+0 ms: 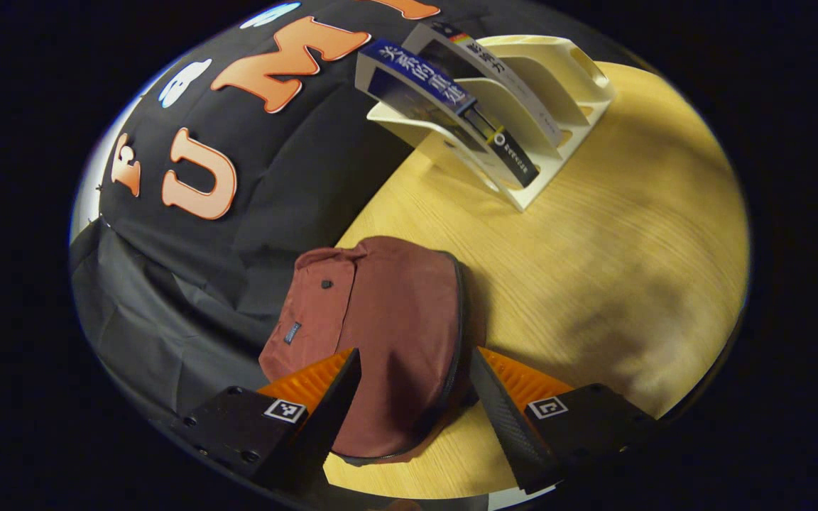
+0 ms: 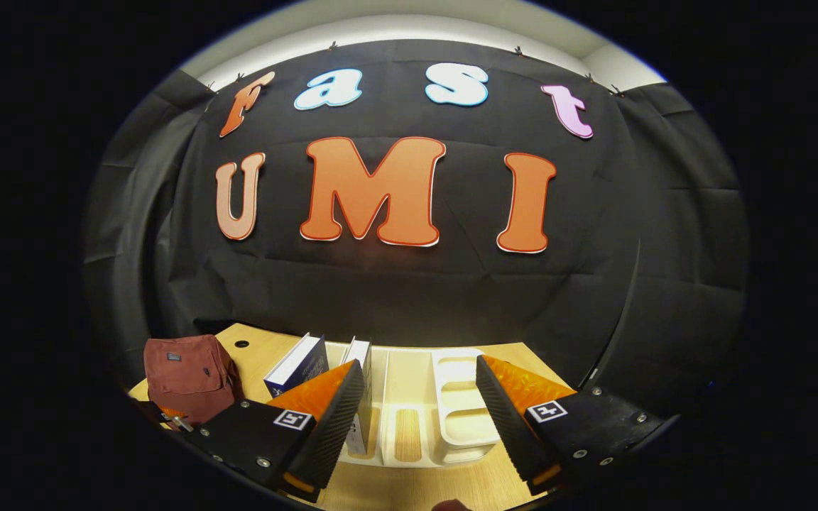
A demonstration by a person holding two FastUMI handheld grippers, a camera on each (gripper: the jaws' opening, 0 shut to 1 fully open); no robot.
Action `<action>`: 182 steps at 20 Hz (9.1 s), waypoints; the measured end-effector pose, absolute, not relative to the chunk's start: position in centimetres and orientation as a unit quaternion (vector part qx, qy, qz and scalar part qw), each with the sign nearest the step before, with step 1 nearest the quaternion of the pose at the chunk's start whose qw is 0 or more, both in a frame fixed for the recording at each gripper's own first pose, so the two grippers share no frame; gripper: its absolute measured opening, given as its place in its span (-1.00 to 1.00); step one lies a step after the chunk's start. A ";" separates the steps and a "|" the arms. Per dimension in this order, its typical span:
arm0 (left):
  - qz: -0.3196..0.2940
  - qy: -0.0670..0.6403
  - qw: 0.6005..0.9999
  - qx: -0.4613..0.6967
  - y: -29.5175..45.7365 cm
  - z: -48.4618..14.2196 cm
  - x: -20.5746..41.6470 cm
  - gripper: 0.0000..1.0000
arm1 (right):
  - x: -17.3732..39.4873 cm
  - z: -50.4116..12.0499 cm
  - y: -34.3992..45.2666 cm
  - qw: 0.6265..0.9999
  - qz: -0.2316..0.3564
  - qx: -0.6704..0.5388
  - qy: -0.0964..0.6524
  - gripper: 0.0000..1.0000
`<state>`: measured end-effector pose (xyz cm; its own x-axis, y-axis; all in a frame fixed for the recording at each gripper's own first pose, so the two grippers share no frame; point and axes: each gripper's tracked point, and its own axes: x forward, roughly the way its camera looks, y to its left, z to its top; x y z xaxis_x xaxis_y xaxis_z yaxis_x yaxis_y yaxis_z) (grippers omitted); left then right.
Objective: Open the schoolbag, grab two books from the bookshelf and put them into the schoolbag.
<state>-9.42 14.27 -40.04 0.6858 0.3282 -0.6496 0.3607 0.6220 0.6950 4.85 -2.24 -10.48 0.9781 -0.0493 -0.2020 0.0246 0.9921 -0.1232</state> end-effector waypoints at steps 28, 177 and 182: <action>-0.115 0.509 0.814 0.255 18.2 -29.1 -3.8 -0.88 | 7.3 -12.0 9.7 0.969 0.088 -0.060 0.224 0.88; -0.210 0.568 0.792 0.077 20.3 -24.3 1.5 -0.95 | 5.5 -20.4 4.0 0.820 -0.006 0.030 0.572 0.96; -0.195 0.575 0.791 0.071 20.9 -24.8 2.1 -0.95 | 9.2 -19.8 4.6 0.812 0.021 0.004 0.584 0.96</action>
<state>2.11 20.87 -24.79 0.2620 -0.2273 -0.9379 0.3903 0.9138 -0.1124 9.17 4.58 -19.85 0.3172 0.0378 -0.9476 -0.0295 0.9991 0.0300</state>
